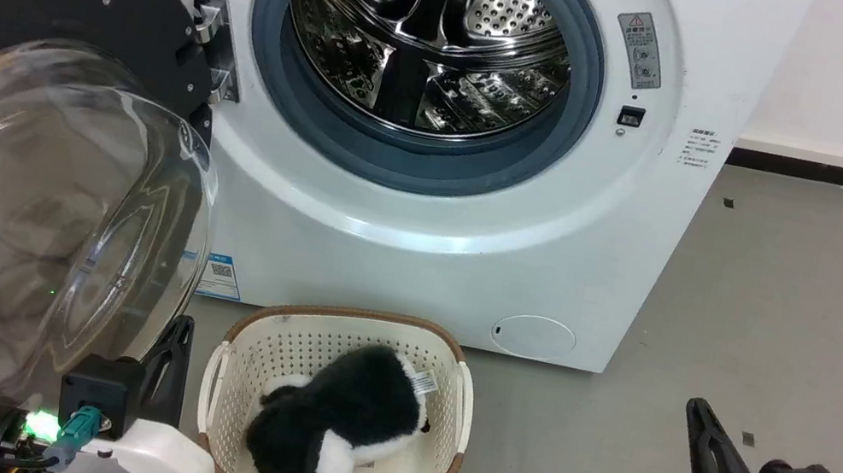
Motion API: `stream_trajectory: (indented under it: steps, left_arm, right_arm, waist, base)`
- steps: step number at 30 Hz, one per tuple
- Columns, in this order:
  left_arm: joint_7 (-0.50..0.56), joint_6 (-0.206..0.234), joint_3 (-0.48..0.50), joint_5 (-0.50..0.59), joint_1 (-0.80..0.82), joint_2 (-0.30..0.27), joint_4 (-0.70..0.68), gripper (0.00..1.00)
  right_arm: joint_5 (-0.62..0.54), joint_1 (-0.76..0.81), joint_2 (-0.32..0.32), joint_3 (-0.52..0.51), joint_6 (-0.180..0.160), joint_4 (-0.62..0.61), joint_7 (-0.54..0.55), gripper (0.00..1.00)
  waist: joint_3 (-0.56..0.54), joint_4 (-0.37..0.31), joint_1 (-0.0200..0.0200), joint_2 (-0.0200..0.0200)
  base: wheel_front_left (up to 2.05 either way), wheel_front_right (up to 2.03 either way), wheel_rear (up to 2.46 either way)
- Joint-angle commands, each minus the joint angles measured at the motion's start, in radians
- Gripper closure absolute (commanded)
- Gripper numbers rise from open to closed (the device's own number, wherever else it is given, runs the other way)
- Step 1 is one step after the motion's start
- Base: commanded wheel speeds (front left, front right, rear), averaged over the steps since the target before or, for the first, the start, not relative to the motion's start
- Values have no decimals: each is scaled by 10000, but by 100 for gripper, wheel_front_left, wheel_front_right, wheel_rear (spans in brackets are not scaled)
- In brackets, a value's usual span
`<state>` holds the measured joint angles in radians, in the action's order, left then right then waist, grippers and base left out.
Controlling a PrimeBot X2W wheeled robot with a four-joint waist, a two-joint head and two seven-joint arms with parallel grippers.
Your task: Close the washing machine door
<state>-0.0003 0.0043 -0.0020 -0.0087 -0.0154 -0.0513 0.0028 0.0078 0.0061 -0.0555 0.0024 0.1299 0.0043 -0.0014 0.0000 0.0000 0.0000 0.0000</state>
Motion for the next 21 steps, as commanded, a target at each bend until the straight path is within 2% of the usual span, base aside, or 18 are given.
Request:
stream_trajectory:
  steps: [1, 21]
  left_arm:
    - [3, -43, 20, 87, 154, 11, -28, 100]
    - [3, -43, 20, 87, 154, 11, -28, 100]
  right_arm:
    - [-78, -61, 53, -24, 8, -43, 14, 100]
    - [-78, -61, 53, -24, 8, -43, 14, 100]
  waist:
    - [0, 0, 0, 0]
    - [0, 0, 0, 0]
  base:
    - [0, 0, 0]
    - [0, 0, 0]
